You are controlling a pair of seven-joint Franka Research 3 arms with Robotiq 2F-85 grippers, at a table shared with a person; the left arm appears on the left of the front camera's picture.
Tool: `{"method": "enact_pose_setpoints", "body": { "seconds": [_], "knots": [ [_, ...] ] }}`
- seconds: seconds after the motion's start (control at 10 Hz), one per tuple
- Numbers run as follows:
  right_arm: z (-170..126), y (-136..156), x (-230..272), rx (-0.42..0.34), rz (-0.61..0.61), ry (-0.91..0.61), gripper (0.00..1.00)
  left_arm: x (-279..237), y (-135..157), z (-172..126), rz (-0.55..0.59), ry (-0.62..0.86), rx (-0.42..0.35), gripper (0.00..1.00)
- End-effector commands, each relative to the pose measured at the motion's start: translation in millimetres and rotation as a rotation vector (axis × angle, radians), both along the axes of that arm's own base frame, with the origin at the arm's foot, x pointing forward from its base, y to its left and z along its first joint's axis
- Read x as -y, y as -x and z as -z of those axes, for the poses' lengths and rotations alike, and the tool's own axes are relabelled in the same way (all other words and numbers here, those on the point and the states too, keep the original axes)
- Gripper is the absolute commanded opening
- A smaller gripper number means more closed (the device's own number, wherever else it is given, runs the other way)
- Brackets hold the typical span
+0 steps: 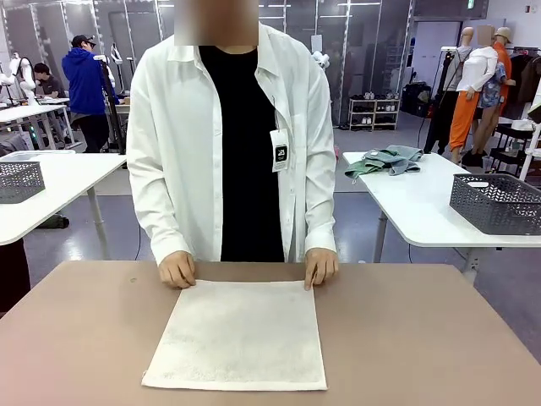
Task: Fold the towels and place them in the basket.
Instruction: When a person lays out a Towel with hook on the table, fold it in half twice.
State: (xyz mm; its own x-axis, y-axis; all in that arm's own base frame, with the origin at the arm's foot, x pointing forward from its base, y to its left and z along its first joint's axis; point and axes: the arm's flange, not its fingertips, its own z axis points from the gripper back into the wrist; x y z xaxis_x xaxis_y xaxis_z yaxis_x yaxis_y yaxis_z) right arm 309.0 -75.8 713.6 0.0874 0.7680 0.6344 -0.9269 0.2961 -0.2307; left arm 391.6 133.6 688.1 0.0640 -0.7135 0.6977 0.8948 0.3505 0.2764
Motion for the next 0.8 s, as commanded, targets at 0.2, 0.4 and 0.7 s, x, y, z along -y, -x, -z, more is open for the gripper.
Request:
{"method": "enact_pose_setpoints", "body": {
  "seconds": [0.2,0.4,0.7],
  "knots": [
    [1.0,-0.5,0.3,0.008,-0.02,-0.005,1.0,-0.1,-0.4,0.7,0.02,0.012,0.009,1.0],
    [1.0,-0.5,0.3,0.008,-0.02,-0.005,1.0,-0.1,-0.4,0.7,0.02,0.012,0.009,1.0],
    [1.0,-0.5,0.3,0.008,-0.02,-0.005,1.0,-0.1,-0.4,0.7,0.02,0.012,0.009,1.0]
  ]
}}
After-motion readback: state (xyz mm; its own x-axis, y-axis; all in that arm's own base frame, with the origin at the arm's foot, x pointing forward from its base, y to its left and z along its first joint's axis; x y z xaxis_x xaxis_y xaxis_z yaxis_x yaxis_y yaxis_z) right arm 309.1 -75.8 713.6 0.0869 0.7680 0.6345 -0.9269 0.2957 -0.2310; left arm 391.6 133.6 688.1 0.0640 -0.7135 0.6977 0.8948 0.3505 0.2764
